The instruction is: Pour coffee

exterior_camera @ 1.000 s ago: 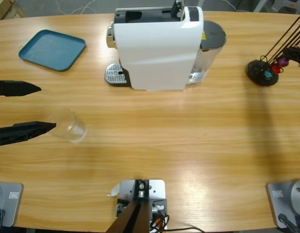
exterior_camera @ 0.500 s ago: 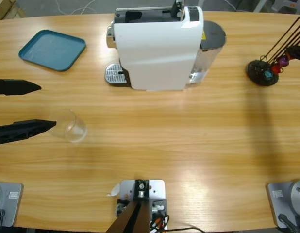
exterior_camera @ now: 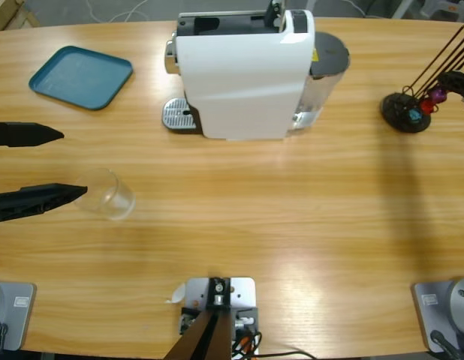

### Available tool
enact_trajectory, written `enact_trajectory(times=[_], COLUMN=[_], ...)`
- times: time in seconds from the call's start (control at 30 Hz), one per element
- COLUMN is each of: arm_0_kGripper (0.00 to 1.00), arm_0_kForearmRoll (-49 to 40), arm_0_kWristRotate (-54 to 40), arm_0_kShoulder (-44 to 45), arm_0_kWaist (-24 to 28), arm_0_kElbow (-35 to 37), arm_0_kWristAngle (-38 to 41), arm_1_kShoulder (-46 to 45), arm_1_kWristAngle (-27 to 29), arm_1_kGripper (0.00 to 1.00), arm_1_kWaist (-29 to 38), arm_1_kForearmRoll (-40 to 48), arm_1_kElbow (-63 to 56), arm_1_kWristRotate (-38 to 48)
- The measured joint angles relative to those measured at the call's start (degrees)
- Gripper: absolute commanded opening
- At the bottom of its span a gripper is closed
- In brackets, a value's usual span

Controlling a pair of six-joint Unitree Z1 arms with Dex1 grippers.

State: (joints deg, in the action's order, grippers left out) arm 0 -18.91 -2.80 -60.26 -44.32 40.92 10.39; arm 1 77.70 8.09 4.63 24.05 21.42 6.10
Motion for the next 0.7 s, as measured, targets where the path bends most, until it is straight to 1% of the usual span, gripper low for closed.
enact_trajectory(times=[0.17, 0.2, 0.3, 0.4, 0.47, 0.7], arm_0_kGripper=[0.977, 0.977, 0.977, 0.977, 0.977, 0.977], arm_0_kForearmRoll=[0.0, 0.0, 0.1, 0.2, 0.2, 0.2], arm_0_kWristRotate=[0.0, 0.0, 0.0, 0.0, 0.0, 0.0], arm_0_kShoulder=[0.0, 0.0, 0.0, 0.0, 0.0, 0.0], arm_0_kWaist=[0.0, 0.0, 0.0, 0.0, 0.0, 0.0], arm_0_kElbow=[0.0, 0.0, 0.0, -0.1, -0.1, -0.4], arm_0_kWristAngle=[0.0, 0.0, 0.0, 0.0, 0.0, 0.0], arm_1_kShoulder=[1.3, 1.4, 1.6, 1.6, 1.6, 1.6], arm_1_kWristAngle=[0.0, 0.0, 0.0, 0.1, 0.2, 0.5], arm_1_kGripper=[0.364, 0.313, 0.260, 0.255, 0.141, 0.132], arm_1_kWaist=[0.0, 0.0, 0.0, 0.0, 0.0, 0.0], arm_1_kForearmRoll=[0.0, 0.0, 0.0, 0.0, 0.0, 0.0], arm_1_kElbow=[-0.1, -0.1, -0.1, -0.1, -0.1, -0.2], arm_1_kWristRotate=[0.0, 0.0, 0.0, 0.0, 0.0, 0.0])
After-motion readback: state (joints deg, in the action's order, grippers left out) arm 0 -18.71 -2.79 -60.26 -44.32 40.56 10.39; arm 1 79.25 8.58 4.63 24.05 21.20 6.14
